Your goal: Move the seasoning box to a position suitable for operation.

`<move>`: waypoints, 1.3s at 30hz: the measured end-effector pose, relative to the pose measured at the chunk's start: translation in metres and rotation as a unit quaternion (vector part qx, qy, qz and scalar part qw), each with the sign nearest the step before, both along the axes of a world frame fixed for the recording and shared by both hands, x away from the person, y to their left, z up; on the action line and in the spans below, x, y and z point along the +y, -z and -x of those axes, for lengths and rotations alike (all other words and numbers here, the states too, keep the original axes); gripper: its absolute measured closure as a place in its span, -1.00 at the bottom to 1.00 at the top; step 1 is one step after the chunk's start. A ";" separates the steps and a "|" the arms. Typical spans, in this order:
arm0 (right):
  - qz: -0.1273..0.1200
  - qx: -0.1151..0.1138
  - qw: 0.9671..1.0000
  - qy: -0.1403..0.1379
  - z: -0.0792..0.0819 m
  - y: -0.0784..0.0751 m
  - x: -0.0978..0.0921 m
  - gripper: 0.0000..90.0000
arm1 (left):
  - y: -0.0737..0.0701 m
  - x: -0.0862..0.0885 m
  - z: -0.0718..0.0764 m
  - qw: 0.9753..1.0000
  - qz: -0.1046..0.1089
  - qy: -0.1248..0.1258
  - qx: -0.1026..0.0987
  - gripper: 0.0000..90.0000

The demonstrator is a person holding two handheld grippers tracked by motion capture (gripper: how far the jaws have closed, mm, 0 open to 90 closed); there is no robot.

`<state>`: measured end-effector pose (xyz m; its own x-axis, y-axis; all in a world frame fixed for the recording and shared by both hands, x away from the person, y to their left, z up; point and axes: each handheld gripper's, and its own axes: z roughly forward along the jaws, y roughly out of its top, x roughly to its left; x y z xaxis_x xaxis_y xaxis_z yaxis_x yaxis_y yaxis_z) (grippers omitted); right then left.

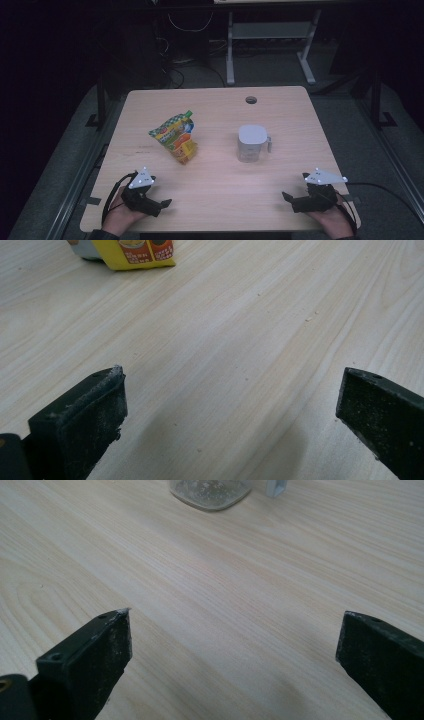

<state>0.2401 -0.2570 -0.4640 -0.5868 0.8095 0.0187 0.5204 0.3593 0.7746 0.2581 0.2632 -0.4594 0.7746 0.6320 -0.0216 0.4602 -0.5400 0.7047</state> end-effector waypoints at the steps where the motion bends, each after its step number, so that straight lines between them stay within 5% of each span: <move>1: -0.002 0.002 1.000 0.001 0.000 0.000 0.000 -0.98 | 0.000 0.000 0.000 1.000 0.000 0.000 0.000 -1.00; 19: -0.019 -0.006 1.000 -0.002 -0.004 -0.008 0.000 -0.88 | -0.003 0.000 0.004 1.000 0.012 -0.002 -0.004 -1.00; 39: -0.040 -0.007 0.999 -0.016 -0.034 -0.021 0.009 -0.63 | -0.005 0.000 0.007 1.000 0.013 0.001 -0.009 -1.00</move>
<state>0.2746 -0.2475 -0.4427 -0.6129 0.7866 0.0745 0.4987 0.3120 0.8087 0.2508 0.2633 -0.4549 0.7767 0.6294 -0.0248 0.4465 -0.5223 0.7265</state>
